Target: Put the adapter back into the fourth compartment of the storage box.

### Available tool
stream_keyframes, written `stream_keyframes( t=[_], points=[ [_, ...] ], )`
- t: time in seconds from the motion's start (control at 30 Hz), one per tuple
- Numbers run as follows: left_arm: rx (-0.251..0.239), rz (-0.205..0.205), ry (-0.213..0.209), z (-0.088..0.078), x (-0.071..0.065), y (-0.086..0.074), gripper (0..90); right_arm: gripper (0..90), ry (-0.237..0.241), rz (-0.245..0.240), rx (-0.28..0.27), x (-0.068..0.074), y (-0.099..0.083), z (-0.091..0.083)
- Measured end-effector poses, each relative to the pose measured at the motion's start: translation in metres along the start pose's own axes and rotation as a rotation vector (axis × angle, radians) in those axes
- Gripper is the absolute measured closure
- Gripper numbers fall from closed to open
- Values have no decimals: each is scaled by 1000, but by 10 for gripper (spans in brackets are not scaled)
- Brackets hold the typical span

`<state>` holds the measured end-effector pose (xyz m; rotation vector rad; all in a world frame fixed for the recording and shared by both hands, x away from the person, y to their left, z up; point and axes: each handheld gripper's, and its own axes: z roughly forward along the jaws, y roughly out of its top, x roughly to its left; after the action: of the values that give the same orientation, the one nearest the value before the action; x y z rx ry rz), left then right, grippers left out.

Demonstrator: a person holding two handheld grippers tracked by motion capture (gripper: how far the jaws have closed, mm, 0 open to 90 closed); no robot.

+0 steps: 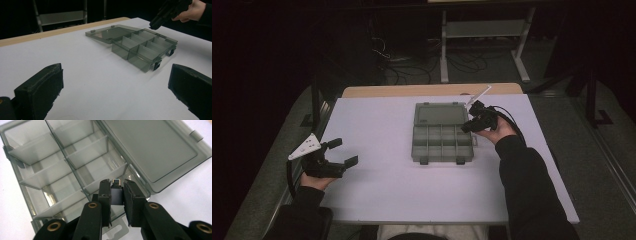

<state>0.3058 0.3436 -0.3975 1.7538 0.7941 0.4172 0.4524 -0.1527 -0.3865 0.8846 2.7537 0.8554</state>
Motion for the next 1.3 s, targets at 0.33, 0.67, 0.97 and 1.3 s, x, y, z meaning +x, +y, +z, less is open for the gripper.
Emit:
stream_keyframes(
  t=[0.33,0.67,0.97,1.3],
  points=[
    [-3,-2,-2,-1,0,0,0,748,6,-8,31,0,2,14],
    [2,-1,-3,0,0,0,0,744,10,2,70,-2,2,25],
    [4,0,-3,0,0,0,0,708,22,6,58,-3,1,24],
    [3,1,-3,-1,-1,0,0,531,-14,41,23,-4,-1,15]
  ],
)
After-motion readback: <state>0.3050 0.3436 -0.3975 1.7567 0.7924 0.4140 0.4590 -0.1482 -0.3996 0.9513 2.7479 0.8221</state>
